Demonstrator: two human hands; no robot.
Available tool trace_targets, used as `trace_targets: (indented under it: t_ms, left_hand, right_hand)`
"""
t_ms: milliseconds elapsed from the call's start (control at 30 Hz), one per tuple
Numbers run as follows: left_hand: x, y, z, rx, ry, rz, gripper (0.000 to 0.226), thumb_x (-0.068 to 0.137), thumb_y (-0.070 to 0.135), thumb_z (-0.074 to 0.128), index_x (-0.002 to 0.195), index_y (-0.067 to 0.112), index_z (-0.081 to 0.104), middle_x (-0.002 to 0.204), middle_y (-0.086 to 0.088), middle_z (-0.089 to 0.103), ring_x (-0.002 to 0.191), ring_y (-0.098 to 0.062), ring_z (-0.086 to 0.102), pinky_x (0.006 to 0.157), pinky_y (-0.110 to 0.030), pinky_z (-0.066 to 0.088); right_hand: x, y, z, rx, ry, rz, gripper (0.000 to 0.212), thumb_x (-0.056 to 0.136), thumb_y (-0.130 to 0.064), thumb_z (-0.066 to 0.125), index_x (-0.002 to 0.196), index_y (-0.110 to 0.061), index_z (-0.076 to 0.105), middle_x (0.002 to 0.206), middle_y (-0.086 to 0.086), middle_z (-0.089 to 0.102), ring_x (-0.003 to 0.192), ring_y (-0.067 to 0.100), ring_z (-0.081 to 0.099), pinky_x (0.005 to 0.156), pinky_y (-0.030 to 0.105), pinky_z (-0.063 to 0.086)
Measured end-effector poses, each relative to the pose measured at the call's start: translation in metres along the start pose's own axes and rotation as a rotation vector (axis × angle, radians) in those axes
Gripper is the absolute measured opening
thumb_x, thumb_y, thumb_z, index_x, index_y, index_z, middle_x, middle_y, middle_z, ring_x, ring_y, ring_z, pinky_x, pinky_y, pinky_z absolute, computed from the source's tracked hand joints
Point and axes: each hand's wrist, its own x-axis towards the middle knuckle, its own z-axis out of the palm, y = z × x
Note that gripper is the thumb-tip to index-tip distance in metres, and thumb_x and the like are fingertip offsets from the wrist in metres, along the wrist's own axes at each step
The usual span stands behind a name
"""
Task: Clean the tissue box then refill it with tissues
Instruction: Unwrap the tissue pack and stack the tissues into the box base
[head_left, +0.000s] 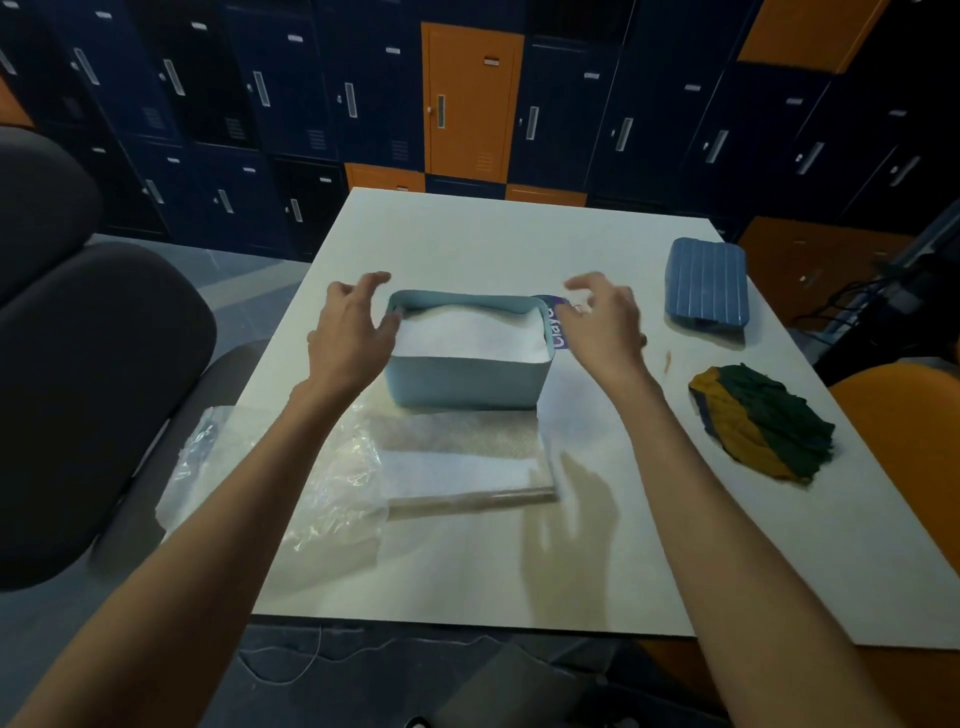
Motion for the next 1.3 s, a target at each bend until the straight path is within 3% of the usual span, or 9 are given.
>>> trace_targets:
  t_ms: [133,267,433,533,667,833,1033,1167,1300]
  left_hand:
    - [-0.049,-0.009,-0.001,-0.129,0.161,0.143,0.022,0.092,0.014,0.06,0.113,0.016,0.062,0.107,-0.006,0.066,0.089,-0.022,0.065,0.081,-0.042,0.054]
    - [-0.091,-0.019,0.009,0.003,-0.023,0.37,0.015,0.088,0.015,0.067,0.103,0.016,0.068,0.098,-0.004,0.07,0.086,-0.022,0.068,0.077,-0.036,0.052]
    - [-0.106,-0.018,0.029,0.489,-0.455,0.435,0.089,0.082,0.075,0.047,0.151,0.022,0.028,0.154,-0.004,0.036,0.14,-0.021,0.035,0.114,-0.052,0.019]
    - [-0.107,-0.011,0.041,0.582,-0.52,0.458,0.1,0.08,0.077,0.046,0.154,0.018,0.014,0.16,-0.008,0.019,0.147,-0.023,0.019,0.115,-0.061,0.011]
    - [-0.099,-0.008,0.054,0.581,-0.539,0.435,0.109,0.076,0.081,0.047,0.156,0.018,0.007,0.157,-0.009,0.023,0.145,-0.025,0.021,0.113,-0.06,0.014]
    - [-0.096,-0.008,0.063,0.52,-0.529,0.416,0.122,0.054,0.091,0.026,0.154,0.022,0.011,0.139,-0.007,0.04,0.128,-0.027,0.041,0.11,-0.055,0.021]
    - [-0.097,-0.008,0.067,0.429,-0.48,0.404,0.122,0.051,0.09,0.025,0.153,0.024,0.015,0.132,-0.004,0.039,0.122,-0.025,0.044,0.109,-0.05,0.022]
    - [-0.096,-0.005,0.067,0.396,-0.497,0.414,0.122,0.05,0.089,0.028,0.153,0.024,0.016,0.133,-0.005,0.038,0.122,-0.025,0.043,0.109,-0.049,0.023]
    - [-0.095,-0.003,0.069,0.362,-0.474,0.421,0.121,0.051,0.089,0.03,0.152,0.023,0.019,0.128,-0.005,0.04,0.117,-0.027,0.045,0.103,-0.045,0.029]
  right_hand:
    - [-0.033,0.033,-0.006,0.152,-0.041,0.168,0.018,0.089,-0.015,0.056,0.105,-0.012,0.065,0.101,0.005,0.066,0.091,0.023,0.062,0.076,0.028,0.047]
    - [-0.059,0.06,0.015,0.065,-0.259,0.276,0.013,0.089,-0.021,0.058,0.095,-0.013,0.065,0.093,0.005,0.067,0.082,0.024,0.067,0.072,0.026,0.048]
    - [-0.075,0.064,0.038,-0.14,-0.377,0.366,0.034,0.088,-0.047,0.055,0.072,-0.017,0.052,0.084,0.005,0.06,0.085,0.03,0.06,0.072,0.031,0.042]
    - [-0.08,0.058,0.045,-0.173,-0.41,0.373,0.046,0.082,-0.06,0.054,0.069,-0.019,0.041,0.082,0.006,0.053,0.084,0.031,0.059,0.069,0.032,0.039]
    - [-0.084,0.053,0.046,-0.14,-0.449,0.359,0.046,0.076,-0.052,0.063,0.062,-0.019,0.034,0.074,0.005,0.045,0.074,0.026,0.049,0.059,0.03,0.033]
    - [-0.085,0.045,0.035,0.111,-0.443,0.368,0.026,0.08,-0.031,0.068,0.084,-0.007,0.057,0.079,0.005,0.059,0.076,0.022,0.056,0.057,0.029,0.038]
    - [-0.086,0.05,0.028,0.311,-0.364,0.437,0.026,0.08,-0.021,0.072,0.098,-0.014,0.055,0.095,0.004,0.061,0.088,0.023,0.061,0.064,0.031,0.052]
    - [-0.085,0.051,0.024,0.325,-0.459,0.522,0.035,0.077,-0.02,0.074,0.097,0.007,0.065,0.098,0.024,0.069,0.075,0.028,0.064,0.066,0.037,0.052]
    - [-0.083,0.047,0.018,0.376,-0.574,0.525,0.027,0.08,-0.018,0.072,0.101,-0.003,0.064,0.093,0.014,0.07,0.074,0.024,0.065,0.057,0.028,0.052]
